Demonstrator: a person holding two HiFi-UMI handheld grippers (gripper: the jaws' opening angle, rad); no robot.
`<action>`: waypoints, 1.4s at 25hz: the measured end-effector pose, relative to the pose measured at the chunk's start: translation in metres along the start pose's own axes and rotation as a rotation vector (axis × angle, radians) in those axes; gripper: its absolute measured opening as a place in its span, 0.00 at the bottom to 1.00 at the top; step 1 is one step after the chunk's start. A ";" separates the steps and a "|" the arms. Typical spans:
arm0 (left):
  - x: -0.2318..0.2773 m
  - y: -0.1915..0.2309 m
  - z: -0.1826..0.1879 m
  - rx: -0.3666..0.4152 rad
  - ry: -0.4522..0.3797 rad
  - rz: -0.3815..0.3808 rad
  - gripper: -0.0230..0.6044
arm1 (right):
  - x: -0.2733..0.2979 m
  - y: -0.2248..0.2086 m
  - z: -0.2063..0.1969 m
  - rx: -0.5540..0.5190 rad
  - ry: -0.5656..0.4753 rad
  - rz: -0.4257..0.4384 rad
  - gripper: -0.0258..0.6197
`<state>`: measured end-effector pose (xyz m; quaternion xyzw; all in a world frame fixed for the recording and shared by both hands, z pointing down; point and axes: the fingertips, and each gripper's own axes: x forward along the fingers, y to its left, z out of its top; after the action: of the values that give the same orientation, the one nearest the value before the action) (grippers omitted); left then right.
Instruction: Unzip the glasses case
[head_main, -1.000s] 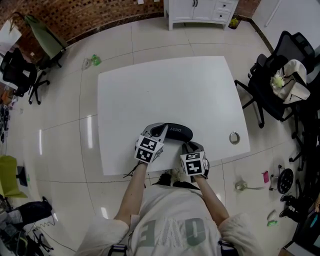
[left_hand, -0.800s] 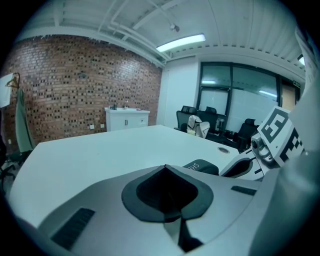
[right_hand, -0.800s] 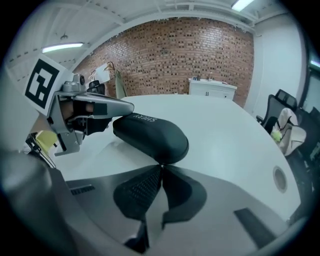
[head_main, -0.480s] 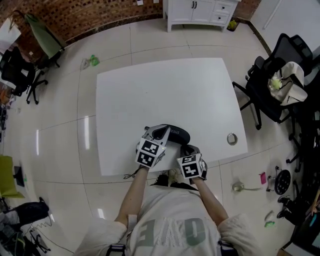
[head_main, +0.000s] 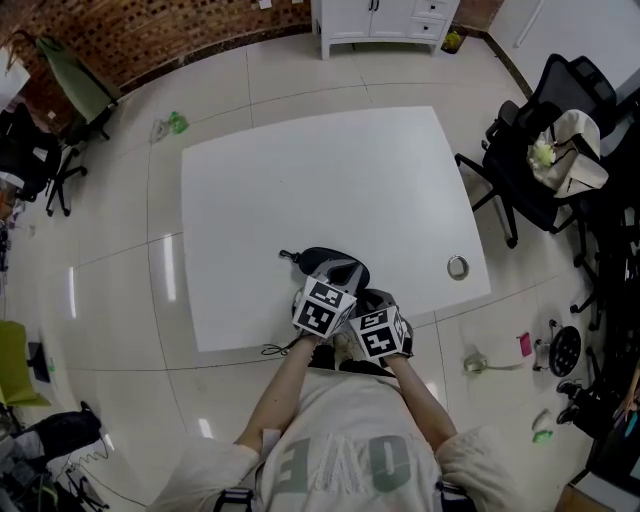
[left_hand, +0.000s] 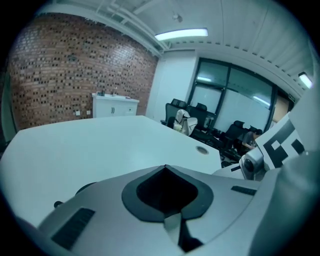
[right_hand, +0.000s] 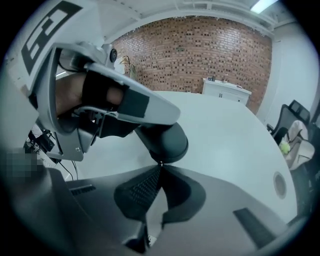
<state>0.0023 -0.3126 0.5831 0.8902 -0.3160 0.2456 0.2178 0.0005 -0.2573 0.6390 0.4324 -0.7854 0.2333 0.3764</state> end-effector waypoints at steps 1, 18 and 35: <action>0.001 -0.001 0.000 0.002 -0.003 0.003 0.04 | -0.001 -0.007 -0.002 0.003 0.002 -0.008 0.04; -0.005 -0.004 -0.005 -0.038 -0.006 -0.020 0.04 | 0.013 -0.050 0.018 -0.426 0.073 0.058 0.04; -0.055 0.017 -0.013 -0.202 -0.118 0.169 0.04 | -0.018 0.039 -0.005 -0.363 -0.037 0.149 0.04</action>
<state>-0.0508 -0.2925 0.5656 0.8468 -0.4252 0.1774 0.2659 -0.0246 -0.2252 0.6259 0.3024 -0.8512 0.1072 0.4154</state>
